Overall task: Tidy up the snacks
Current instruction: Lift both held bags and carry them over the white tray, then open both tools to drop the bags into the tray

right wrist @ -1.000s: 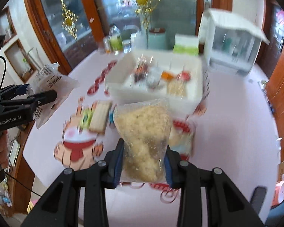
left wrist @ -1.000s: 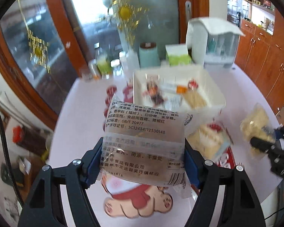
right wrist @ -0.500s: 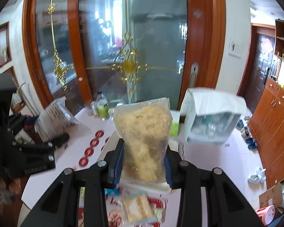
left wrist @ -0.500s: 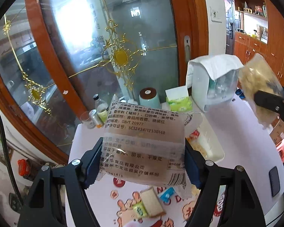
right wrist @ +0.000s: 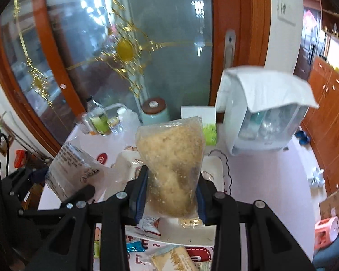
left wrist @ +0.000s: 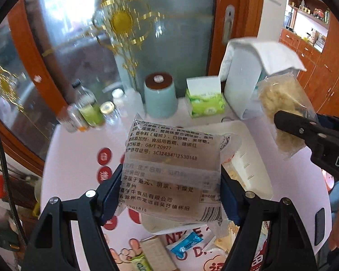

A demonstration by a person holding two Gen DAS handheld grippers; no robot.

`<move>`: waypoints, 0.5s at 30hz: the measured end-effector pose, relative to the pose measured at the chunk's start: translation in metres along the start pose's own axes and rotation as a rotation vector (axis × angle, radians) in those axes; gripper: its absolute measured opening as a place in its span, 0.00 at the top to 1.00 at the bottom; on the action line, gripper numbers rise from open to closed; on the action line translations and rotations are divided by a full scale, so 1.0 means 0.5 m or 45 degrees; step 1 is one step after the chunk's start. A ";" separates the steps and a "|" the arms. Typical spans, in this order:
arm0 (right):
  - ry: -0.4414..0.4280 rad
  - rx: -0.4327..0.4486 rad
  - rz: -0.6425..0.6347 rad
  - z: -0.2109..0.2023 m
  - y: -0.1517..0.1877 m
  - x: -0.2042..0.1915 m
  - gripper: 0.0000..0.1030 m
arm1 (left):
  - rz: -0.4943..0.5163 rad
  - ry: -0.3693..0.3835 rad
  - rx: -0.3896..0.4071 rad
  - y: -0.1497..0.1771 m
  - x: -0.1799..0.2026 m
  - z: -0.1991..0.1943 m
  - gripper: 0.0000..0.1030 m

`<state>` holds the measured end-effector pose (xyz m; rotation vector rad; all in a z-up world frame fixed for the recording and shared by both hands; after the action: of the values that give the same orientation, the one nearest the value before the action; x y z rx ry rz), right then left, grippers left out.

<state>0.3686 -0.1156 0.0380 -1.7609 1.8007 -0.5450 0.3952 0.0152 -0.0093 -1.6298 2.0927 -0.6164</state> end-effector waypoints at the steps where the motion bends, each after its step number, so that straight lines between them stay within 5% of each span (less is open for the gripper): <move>1: 0.010 -0.027 0.012 0.027 0.001 0.004 0.64 | -0.011 0.008 -0.015 0.003 0.001 0.018 0.27; 9: 0.003 -0.173 0.112 0.143 0.028 0.038 0.62 | -0.022 0.116 -0.086 0.013 0.021 0.118 0.19; 12: -0.020 -0.210 0.150 0.162 0.041 0.049 0.55 | -0.051 0.146 -0.074 0.014 0.021 0.113 0.07; 15: -0.015 -0.195 0.166 0.163 0.048 0.057 0.46 | -0.077 0.131 -0.068 0.013 0.018 0.108 0.07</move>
<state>0.4030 -0.1349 -0.0426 -1.7252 1.9786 -0.3515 0.4187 0.0030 -0.0574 -1.7308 2.1564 -0.6826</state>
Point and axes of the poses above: each gripper's, at about its wrist camera, not at the fingertips, and z roughly the way its jaws point, x to its right, y to its underside, the point moved 4 cm from there along z, roughly the way its jaws point, and after that the axes turned 4 degrees about z, right-handed, at the moved point
